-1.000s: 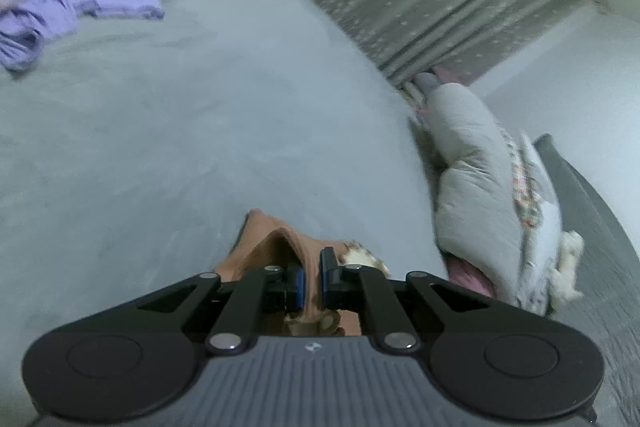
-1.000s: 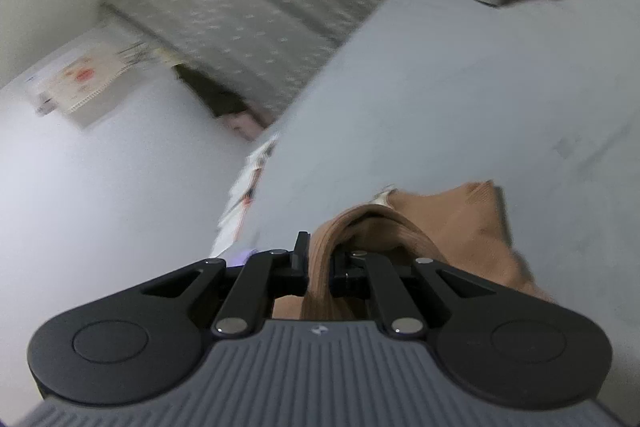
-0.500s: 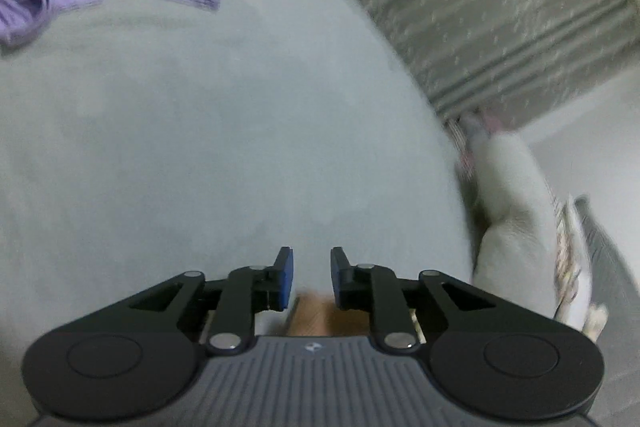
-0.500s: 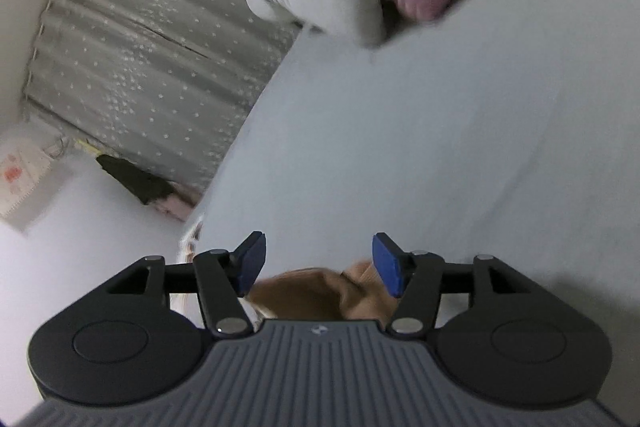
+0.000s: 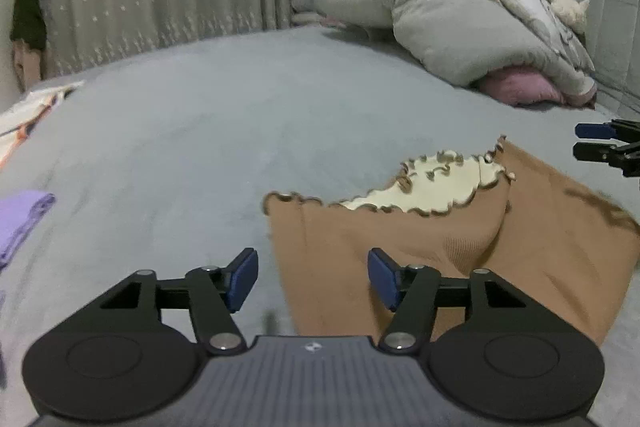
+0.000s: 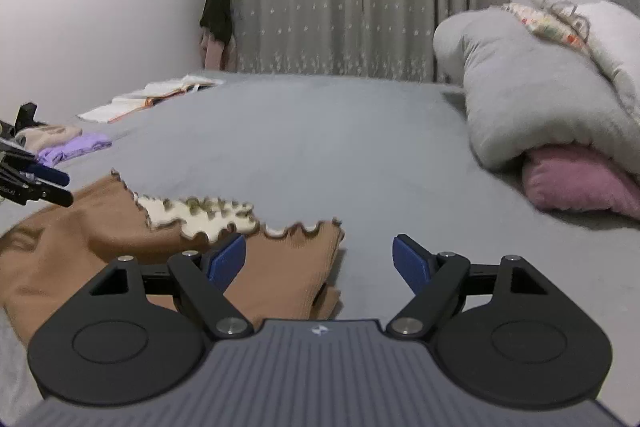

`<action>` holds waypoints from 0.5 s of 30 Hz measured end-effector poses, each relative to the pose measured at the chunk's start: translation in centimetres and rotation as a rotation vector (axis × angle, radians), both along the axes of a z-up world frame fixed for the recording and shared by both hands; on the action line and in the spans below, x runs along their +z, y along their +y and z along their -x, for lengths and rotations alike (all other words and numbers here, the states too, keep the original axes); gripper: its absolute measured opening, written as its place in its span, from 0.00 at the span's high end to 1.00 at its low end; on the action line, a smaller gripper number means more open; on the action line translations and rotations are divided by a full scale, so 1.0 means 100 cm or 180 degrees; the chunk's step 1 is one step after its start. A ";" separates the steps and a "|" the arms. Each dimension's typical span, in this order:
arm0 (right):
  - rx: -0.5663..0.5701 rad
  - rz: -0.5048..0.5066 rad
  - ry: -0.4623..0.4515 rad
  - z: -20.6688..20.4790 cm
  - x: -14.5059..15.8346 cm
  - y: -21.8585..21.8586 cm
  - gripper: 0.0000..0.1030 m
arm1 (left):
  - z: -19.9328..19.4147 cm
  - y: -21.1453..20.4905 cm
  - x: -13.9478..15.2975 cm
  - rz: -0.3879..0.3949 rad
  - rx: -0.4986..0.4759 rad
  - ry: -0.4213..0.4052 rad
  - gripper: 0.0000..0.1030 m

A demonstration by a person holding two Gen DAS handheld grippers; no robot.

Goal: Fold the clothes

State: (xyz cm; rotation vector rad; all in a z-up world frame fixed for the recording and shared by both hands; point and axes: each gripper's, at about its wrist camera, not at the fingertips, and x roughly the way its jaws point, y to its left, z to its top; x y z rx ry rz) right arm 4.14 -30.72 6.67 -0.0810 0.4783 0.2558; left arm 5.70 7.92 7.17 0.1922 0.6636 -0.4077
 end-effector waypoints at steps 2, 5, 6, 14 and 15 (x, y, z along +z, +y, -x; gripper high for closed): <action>0.0045 0.0117 0.0087 -0.007 -0.006 0.000 0.21 | -0.007 -0.005 -0.005 -0.0091 -0.0088 0.0016 0.33; 0.0154 0.0216 0.0228 -0.012 -0.017 -0.001 0.24 | -0.017 -0.019 -0.015 -0.0342 -0.0233 0.0028 0.32; 0.0171 0.0204 0.0285 -0.017 -0.020 0.002 0.36 | -0.021 -0.024 -0.018 -0.0442 -0.0269 0.0018 0.44; 0.0313 -0.0061 0.0169 -0.013 0.003 0.015 0.93 | -0.029 -0.022 -0.011 -0.0174 -0.0109 0.0146 0.89; 0.0286 -0.0105 0.0100 -0.011 0.010 0.013 0.93 | -0.029 -0.016 -0.006 -0.0035 -0.0053 0.0163 0.89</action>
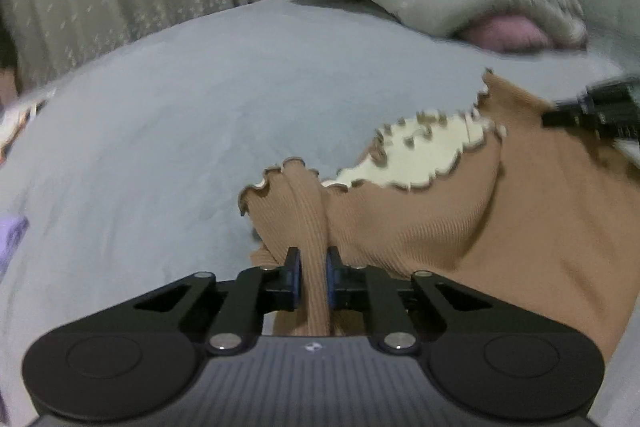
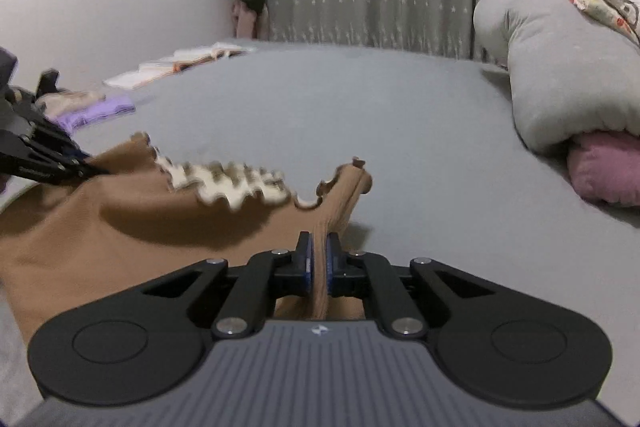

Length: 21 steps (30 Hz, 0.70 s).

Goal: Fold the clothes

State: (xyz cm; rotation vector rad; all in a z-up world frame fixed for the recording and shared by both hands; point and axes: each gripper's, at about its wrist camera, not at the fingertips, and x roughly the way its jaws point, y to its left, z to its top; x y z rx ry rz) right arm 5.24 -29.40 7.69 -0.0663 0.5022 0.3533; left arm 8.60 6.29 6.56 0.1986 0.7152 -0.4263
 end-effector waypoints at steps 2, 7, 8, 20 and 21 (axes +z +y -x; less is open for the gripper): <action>-0.0032 -0.0075 -0.0149 0.005 0.015 -0.001 0.93 | 0.001 0.020 0.016 0.0525 0.0154 0.0002 0.90; -0.0247 -0.0074 -0.0541 0.021 0.051 0.006 0.93 | 0.000 0.067 0.029 0.1599 0.0539 -0.0042 0.94; -0.0320 -0.0008 -0.0524 0.021 0.053 0.008 0.93 | -0.004 0.075 0.024 0.1716 0.0621 0.0017 0.94; -0.1147 0.0605 0.0169 -0.003 -0.005 0.006 0.92 | -0.051 0.076 -0.022 0.1436 0.1182 0.0513 0.94; -0.1233 0.0574 0.0126 -0.002 -0.003 0.000 0.92 | -0.052 0.077 -0.022 0.1455 0.1190 0.0511 0.94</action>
